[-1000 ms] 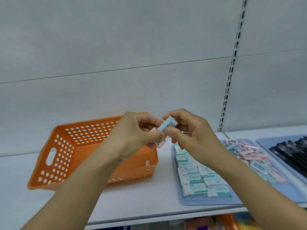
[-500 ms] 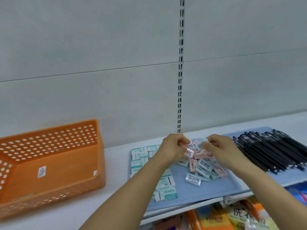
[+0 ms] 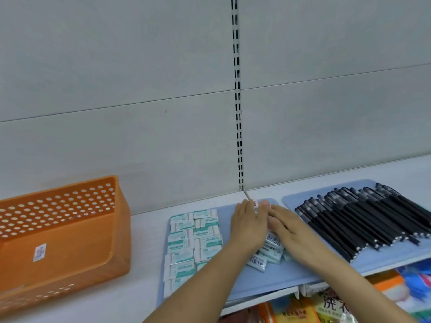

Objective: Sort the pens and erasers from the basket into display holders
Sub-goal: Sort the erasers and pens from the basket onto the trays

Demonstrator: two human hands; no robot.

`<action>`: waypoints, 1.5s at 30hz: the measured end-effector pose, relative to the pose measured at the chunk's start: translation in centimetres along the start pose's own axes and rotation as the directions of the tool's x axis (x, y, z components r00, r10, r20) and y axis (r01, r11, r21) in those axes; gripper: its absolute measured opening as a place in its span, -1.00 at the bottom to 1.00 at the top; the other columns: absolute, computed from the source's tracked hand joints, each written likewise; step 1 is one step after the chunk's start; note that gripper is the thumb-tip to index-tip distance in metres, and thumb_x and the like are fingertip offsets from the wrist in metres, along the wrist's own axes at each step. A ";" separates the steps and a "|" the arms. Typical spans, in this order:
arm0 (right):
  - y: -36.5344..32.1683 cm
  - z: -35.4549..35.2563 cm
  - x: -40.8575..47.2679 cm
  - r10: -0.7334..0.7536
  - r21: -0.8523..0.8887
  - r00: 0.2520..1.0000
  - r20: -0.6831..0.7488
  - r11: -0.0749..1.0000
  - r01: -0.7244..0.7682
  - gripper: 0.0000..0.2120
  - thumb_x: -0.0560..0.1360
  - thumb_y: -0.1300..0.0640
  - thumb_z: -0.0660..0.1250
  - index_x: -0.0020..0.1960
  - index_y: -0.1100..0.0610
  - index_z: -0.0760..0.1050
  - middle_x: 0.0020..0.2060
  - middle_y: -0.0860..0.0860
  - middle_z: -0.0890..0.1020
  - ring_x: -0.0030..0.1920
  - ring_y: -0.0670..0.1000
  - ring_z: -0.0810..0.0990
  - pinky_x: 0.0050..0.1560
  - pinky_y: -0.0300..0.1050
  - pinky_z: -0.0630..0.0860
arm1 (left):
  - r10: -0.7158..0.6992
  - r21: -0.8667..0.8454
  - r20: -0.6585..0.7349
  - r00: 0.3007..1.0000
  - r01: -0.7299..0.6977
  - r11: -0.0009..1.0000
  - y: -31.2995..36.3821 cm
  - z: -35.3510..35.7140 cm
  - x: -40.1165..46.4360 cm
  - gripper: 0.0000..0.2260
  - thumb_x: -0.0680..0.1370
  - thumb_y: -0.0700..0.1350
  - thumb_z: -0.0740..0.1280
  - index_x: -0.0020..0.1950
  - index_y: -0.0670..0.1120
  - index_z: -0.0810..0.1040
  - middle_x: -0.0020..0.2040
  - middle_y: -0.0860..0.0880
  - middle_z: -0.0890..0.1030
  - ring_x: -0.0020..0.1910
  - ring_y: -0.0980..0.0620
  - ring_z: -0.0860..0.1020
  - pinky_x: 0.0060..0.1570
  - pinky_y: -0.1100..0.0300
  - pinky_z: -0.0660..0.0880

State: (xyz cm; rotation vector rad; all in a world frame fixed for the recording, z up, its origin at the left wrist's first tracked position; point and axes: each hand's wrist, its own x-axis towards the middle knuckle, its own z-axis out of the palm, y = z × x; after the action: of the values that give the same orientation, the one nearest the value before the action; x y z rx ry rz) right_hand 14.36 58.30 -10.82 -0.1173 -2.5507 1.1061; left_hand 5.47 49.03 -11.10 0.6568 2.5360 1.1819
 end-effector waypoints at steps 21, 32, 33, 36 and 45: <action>-0.8 -0.3 0.8 0.057 -0.116 0.998 -0.029 0.992 -0.060 -0.67 0.64 0.01 0.12 0.33 0.08 0.46 0.31 -0.09 0.45 0.33 -0.07 0.38 0.36 -0.06 0.31 | 0.187 -0.094 0.019 0.982 -0.185 0.978 0.9 -5.4 -3.1 -0.53 0.63 0.19 0.11 0.50 0.04 0.28 0.49 0.09 0.30 0.43 0.16 0.27 0.38 0.21 0.19; -12.2 5.0 2.6 -0.271 0.087 0.951 -0.147 0.954 0.286 -0.87 0.57 0.07 0.27 0.03 -0.08 0.59 0.06 -0.31 0.55 0.07 -0.24 0.54 -0.08 -0.48 0.40 | 0.480 0.386 -0.480 0.734 -0.315 0.867 -8.0 -26.6 -17.0 -0.68 0.56 0.11 0.26 0.28 0.08 0.52 0.29 0.21 0.48 0.33 0.26 0.38 0.20 0.11 0.45; -13.6 5.9 3.0 -0.314 0.080 0.939 -0.139 0.942 0.327 -0.88 0.57 0.11 0.30 0.01 -0.06 0.60 0.04 -0.29 0.57 0.05 -0.24 0.55 -0.08 -0.50 0.38 | 0.415 0.398 -0.577 0.703 -0.202 0.895 -9.8 -29.5 -17.6 -0.66 0.55 0.11 0.26 0.29 0.06 0.52 0.29 0.15 0.49 0.33 0.21 0.39 0.25 0.06 0.42; -17.8 8.7 4.1 -0.421 0.069 0.907 -0.035 0.904 0.422 -0.82 0.51 0.24 0.37 -0.02 -0.03 0.62 -0.04 -0.24 0.60 -0.01 -0.21 0.57 -0.02 -0.50 0.37 | 0.128 0.379 -0.749 0.650 0.262 0.888 -15.4 -37.3 -18.5 -0.53 0.56 0.12 0.27 0.40 -0.07 0.41 0.39 -0.10 0.45 0.40 -0.10 0.33 0.37 -0.09 0.26; -27.9 16.8 8.8 -0.107 -0.540 0.662 0.742 0.491 0.684 -0.77 0.46 -0.02 0.39 0.08 0.02 0.58 0.03 -0.05 0.64 0.07 0.07 0.59 0.07 -0.09 0.52 | -0.344 -0.209 -0.583 0.736 0.274 0.939 -22.3 -39.8 -19.6 -0.76 0.63 -0.15 0.22 0.24 0.14 0.44 0.09 -0.02 0.60 0.01 -0.06 0.58 0.02 0.01 0.47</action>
State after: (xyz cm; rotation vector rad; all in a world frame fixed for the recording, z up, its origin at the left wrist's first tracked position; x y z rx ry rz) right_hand 1.98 29.25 1.25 0.7924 -3.1723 -0.3794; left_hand -0.64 0.56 -2.20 -0.2427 2.8847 1.5807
